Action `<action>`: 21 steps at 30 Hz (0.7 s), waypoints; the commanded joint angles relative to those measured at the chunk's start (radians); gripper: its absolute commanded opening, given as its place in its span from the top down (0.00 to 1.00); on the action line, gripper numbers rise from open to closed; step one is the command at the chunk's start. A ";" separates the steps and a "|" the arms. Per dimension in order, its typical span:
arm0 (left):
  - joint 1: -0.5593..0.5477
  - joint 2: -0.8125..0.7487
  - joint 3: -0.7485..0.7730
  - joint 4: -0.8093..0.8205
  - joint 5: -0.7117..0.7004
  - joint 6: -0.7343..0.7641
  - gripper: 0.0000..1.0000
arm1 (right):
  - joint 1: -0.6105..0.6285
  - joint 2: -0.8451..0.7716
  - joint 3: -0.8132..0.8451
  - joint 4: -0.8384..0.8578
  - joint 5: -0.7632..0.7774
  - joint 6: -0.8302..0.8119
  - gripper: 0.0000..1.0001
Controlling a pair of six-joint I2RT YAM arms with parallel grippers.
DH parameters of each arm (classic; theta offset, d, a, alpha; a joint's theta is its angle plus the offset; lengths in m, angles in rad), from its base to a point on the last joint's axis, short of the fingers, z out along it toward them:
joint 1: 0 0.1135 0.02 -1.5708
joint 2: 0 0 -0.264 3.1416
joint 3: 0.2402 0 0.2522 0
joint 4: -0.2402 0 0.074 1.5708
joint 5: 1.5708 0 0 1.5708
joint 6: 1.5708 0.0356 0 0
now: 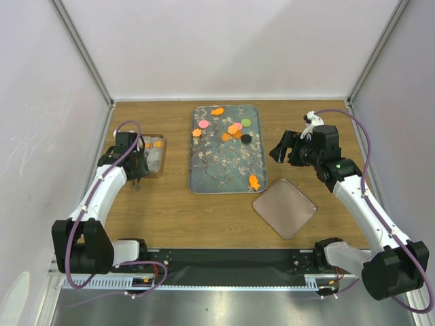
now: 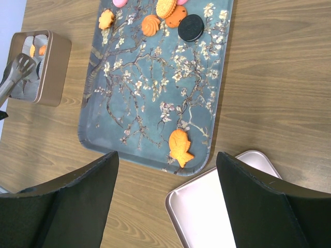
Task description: Pack the cookies
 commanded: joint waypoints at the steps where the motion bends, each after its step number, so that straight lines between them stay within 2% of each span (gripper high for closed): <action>1: 0.008 -0.008 0.029 0.028 -0.016 0.021 0.50 | 0.002 -0.025 0.012 0.015 -0.010 -0.016 0.17; 6: 0.008 -0.054 0.058 0.005 0.027 0.020 0.51 | 0.002 -0.024 0.014 0.017 -0.010 -0.016 0.17; 9: -0.033 -0.089 0.105 -0.032 0.009 0.007 0.51 | 0.000 -0.021 0.014 0.018 -0.007 -0.016 0.17; 12: -0.146 -0.104 0.164 -0.070 -0.020 -0.028 0.51 | 0.000 -0.018 0.015 0.018 -0.001 -0.016 0.17; 13: -0.227 -0.104 0.193 -0.078 -0.046 -0.040 0.51 | 0.000 -0.018 0.015 0.018 0.005 -0.016 0.17; 15: -0.321 -0.085 0.217 -0.096 -0.073 -0.091 0.51 | -0.002 -0.018 0.015 0.017 0.011 -0.014 0.17; 16: -0.422 -0.072 0.242 -0.099 -0.103 -0.108 0.52 | -0.005 -0.019 0.015 0.018 0.020 -0.017 0.17; 18: -0.519 -0.022 0.264 -0.109 -0.123 -0.161 0.52 | -0.008 -0.021 0.017 0.015 0.025 -0.019 0.17; 19: -0.614 -0.006 0.277 -0.104 -0.129 -0.177 0.52 | -0.009 -0.019 0.017 0.011 0.030 -0.018 0.17; 21: -0.702 0.037 0.294 -0.092 -0.143 -0.220 0.51 | -0.014 -0.027 0.017 0.008 0.037 -0.017 0.17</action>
